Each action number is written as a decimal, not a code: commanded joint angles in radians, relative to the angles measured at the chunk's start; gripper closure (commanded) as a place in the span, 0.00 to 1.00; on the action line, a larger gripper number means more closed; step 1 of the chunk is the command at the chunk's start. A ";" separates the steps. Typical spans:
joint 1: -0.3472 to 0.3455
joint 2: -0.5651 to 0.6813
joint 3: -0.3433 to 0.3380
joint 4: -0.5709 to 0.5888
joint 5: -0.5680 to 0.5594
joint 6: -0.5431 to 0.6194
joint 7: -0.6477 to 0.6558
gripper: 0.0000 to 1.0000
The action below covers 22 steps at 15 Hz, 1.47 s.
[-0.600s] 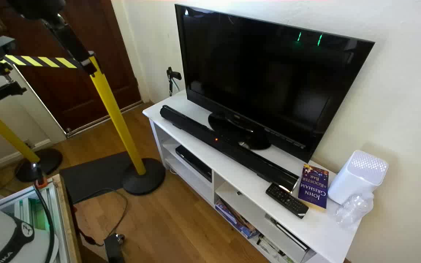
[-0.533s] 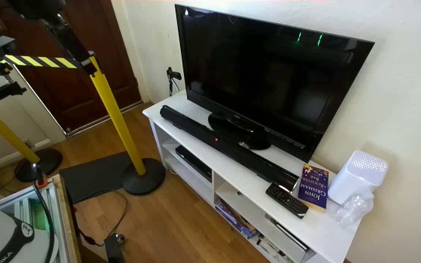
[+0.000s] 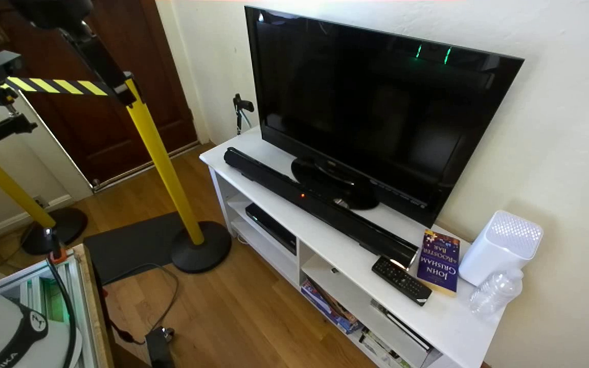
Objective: Move the brown object forward
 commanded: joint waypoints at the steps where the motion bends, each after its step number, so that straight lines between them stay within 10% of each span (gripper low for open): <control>1: -0.027 0.092 0.001 -0.001 -0.024 0.079 -0.030 0.00; 12: -0.104 0.638 0.009 0.046 -0.239 0.669 -0.042 0.00; 22: -0.108 0.838 -0.025 0.128 -0.432 0.833 0.034 0.00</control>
